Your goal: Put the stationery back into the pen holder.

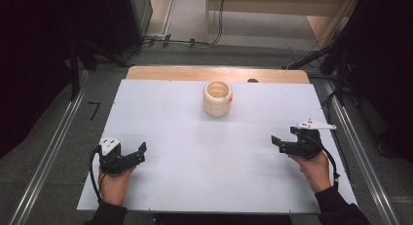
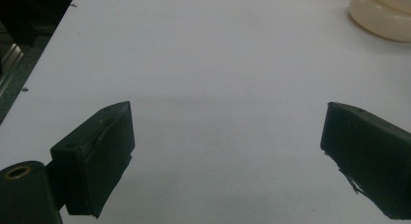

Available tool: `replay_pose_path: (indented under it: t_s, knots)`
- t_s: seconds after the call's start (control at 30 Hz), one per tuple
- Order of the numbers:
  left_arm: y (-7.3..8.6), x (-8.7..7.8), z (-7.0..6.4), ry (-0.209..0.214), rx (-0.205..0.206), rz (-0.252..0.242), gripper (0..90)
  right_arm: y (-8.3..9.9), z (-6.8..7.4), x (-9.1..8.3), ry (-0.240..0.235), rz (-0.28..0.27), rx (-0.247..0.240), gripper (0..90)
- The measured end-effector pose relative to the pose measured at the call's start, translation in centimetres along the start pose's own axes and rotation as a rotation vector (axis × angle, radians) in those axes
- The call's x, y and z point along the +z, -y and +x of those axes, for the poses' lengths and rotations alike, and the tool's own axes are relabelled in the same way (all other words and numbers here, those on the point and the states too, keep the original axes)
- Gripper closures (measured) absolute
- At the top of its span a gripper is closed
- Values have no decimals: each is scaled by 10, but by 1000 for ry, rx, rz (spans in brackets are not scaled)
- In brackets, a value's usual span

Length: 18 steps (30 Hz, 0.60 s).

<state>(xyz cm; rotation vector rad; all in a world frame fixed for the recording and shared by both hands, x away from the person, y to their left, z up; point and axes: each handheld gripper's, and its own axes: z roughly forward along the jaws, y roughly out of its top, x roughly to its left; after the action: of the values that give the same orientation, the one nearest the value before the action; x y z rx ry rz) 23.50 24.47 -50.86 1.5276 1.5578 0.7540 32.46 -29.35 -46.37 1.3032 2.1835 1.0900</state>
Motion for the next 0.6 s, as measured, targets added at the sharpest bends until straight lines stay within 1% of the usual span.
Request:
replay_pose_path:
  t_s: [0.37, 0.6]
  knots:
    - [0, 0, 0, 0, 1, 0, 59, 9, -8, -9, 18, 9, 17, 120]
    - [0, 0, -1, -1, 2, 1, 59, 15, -17, -16, 36, 10, 42, 120]
